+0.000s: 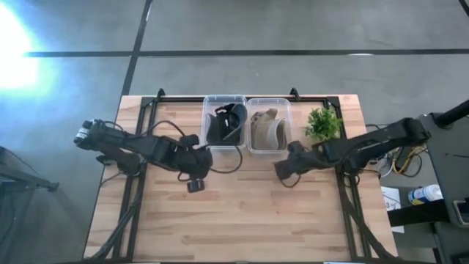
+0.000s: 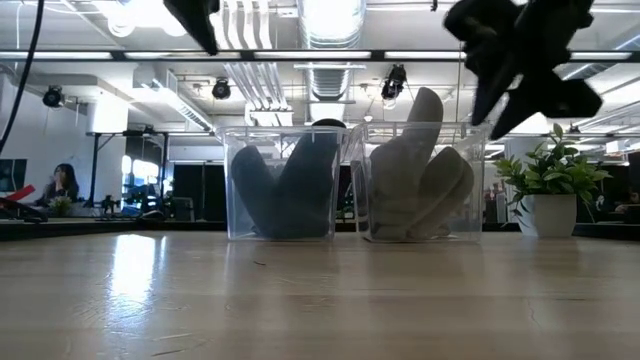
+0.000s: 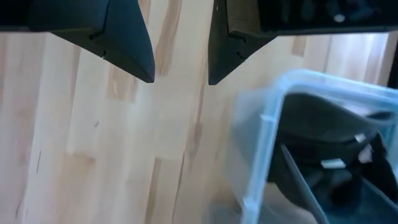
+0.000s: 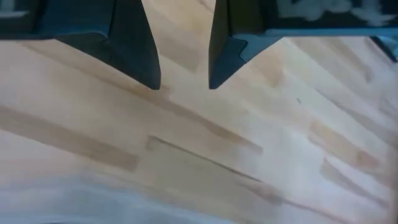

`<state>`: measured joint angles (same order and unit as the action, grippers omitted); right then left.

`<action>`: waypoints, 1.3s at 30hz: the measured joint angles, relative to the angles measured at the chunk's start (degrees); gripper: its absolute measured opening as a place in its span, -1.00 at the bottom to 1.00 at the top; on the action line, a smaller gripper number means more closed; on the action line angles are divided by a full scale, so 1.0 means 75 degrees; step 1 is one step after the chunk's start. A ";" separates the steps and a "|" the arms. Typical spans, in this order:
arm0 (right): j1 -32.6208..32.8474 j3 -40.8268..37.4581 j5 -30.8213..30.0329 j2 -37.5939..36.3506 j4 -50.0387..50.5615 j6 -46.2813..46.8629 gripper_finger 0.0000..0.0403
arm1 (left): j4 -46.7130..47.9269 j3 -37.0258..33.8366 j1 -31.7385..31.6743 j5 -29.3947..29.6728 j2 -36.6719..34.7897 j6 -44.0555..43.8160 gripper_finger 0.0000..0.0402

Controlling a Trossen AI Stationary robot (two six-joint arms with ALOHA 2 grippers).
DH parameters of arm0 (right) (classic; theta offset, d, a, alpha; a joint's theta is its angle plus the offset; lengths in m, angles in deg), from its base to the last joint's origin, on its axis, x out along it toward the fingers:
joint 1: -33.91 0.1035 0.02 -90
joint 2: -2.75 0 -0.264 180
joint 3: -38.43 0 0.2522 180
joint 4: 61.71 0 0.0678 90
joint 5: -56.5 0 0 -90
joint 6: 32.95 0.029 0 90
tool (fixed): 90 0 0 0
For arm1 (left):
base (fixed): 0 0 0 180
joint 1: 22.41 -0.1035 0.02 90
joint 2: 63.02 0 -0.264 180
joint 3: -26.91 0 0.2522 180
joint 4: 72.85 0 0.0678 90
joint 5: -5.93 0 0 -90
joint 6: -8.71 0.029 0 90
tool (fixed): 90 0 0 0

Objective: Pick & Place hat
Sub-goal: Adjust the transparent bins, then return to Home Position

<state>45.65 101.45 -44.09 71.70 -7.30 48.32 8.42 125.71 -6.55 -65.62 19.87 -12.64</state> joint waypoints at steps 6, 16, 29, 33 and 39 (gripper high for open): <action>-0.0029 0.0026 -0.0773 0.0985 -0.0893 0.0033 -0.34 | -0.0201 -0.0693 0.0195 -0.0013 -0.0110 -0.0300 -0.29; -0.0497 0.0406 -0.1806 0.1220 -0.0965 -0.0209 -0.34 | -0.1052 -0.1921 0.0373 -0.0020 -0.0680 -0.0991 -0.29; -0.0732 0.0651 -0.1485 0.0701 -0.1703 -0.2314 -0.34 | -0.2456 -0.3028 0.0393 -0.0575 -0.2245 -0.1095 -0.29; -0.0433 0.0936 -0.1449 0.0062 -0.1716 -0.4182 -0.34 | -0.3629 -0.3035 0.0345 -0.0789 -0.3029 -0.0539 -0.29; -0.0355 0.1377 -0.1624 -0.1016 -0.1238 -0.5752 -0.34 | -0.3816 -0.3025 0.0146 0.0452 -0.4099 0.0256 -0.29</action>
<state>42.99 111.77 -56.26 64.08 -16.59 5.18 -20.20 103.02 -5.45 -62.23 -10.88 -10.73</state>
